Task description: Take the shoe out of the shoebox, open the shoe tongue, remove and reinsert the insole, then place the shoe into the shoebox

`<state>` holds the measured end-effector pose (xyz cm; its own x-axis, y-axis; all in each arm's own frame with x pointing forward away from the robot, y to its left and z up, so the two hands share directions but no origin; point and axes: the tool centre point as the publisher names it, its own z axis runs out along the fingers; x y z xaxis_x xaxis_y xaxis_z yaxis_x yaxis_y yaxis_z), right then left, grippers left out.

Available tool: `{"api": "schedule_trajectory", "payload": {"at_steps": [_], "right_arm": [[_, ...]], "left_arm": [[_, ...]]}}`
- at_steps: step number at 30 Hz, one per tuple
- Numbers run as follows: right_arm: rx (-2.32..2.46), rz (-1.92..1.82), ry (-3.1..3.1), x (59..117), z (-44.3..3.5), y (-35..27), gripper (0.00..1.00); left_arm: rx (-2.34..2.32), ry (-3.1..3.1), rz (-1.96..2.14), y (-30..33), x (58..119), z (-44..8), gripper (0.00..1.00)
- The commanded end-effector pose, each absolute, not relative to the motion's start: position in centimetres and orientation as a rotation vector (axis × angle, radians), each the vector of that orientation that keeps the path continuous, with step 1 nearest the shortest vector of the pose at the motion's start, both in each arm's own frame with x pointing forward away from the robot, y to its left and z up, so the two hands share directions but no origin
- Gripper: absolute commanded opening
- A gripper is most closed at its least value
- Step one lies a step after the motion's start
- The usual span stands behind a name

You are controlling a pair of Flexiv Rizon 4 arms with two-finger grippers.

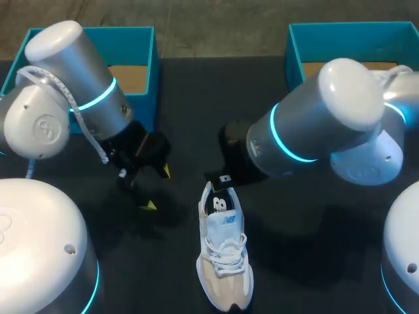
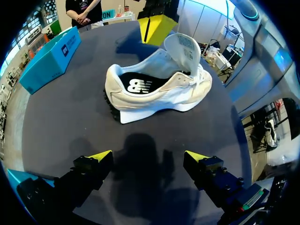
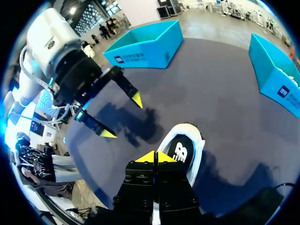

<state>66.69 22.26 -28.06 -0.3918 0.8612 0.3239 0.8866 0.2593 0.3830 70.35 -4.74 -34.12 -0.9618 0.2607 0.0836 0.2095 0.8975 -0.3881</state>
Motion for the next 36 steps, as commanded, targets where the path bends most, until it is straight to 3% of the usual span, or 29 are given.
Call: {"api": "schedule_trajectory", "payload": {"at_steps": [1,19,36], "right_arm": [[-1.843,-0.726,-2.468,66.5,-29.3,23.7,0.00],[-1.890,-0.595,-2.512,67.6,-30.2,24.9,0.00],[-1.962,-0.486,-2.543,68.1,-33.3,22.6,0.00]], "left_arm": [[-0.388,-2.939,0.558,-2.8,70.8,-33.2,1.00],[-0.380,-2.945,0.511,-1.1,72.0,-33.0,1.00],[-0.687,-2.851,0.679,2.0,73.2,-32.2,1.00]]}}
